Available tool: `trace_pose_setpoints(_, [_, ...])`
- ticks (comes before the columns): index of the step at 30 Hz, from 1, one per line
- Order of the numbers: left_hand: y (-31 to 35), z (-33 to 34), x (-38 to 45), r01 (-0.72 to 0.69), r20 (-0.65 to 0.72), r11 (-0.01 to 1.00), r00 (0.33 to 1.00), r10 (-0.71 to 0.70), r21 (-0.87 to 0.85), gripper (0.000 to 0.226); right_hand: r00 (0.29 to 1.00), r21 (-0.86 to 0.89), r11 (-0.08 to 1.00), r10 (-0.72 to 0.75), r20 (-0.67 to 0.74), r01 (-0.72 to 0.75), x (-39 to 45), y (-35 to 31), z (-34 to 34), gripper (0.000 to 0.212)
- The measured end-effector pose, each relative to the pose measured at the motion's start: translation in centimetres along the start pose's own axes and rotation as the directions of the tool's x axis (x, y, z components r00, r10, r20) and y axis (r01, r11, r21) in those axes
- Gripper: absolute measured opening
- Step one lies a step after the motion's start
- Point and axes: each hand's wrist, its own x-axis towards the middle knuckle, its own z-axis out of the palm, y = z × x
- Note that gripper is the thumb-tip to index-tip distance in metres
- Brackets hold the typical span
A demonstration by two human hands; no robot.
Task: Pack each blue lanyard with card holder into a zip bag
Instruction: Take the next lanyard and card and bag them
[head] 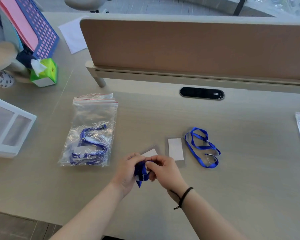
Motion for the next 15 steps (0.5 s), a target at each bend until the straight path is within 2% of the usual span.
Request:
trace_pose_setpoints(3, [0.5, 0.8, -0.7, 0.105, 0.032, 0.991, 0.994, -0.103, -0.087, 0.045, 0.997, 0.065, 0.997, 0.052, -0.049, -0.049, 0.6, -0.4, 0.7, 0.015])
trace_pose_setpoints(6, [-0.2, 0.1, -0.4, 0.150, 0.056, 0.982, 0.988, -0.144, -0.113, 0.045, 0.992, 0.124, 0.984, 0.129, -0.016, -0.126, 1.1, -0.6, 1.1, 0.015])
trace_pose_setpoints(9, [-0.6, -1.1, -0.5, 0.179, 0.108, 0.984, 0.978, -0.177, -0.010, 0.040, 0.983, 0.132, 0.974, 0.175, 0.058, -0.182, 1.8, -0.7, 1.0, 0.019])
trace_pose_setpoints(11, [-0.8, -1.9, -0.5, 0.148, 0.078, 0.986, 0.985, -0.153, 0.075, 0.025, 0.972, 0.145, 0.966, 0.195, 0.129, -0.213, 2.3, -0.8, 0.6, 0.024])
trace_pose_setpoints(13, [-1.1, -2.6, -0.6, 0.138, 0.055, 0.976, 0.987, -0.149, 0.166, 0.027, 0.958, 0.145, 0.958, 0.220, 0.186, -0.249, 3.0, -0.7, 0.2, 0.028])
trace_pose_setpoints(15, [-1.4, -3.2, -0.5, 0.148, -0.005, 0.965, 0.989, -0.151, 0.215, 0.022, 0.968, 0.021, 0.981, 0.188, 0.167, -0.194, 4.2, -0.4, -0.4, 0.031])
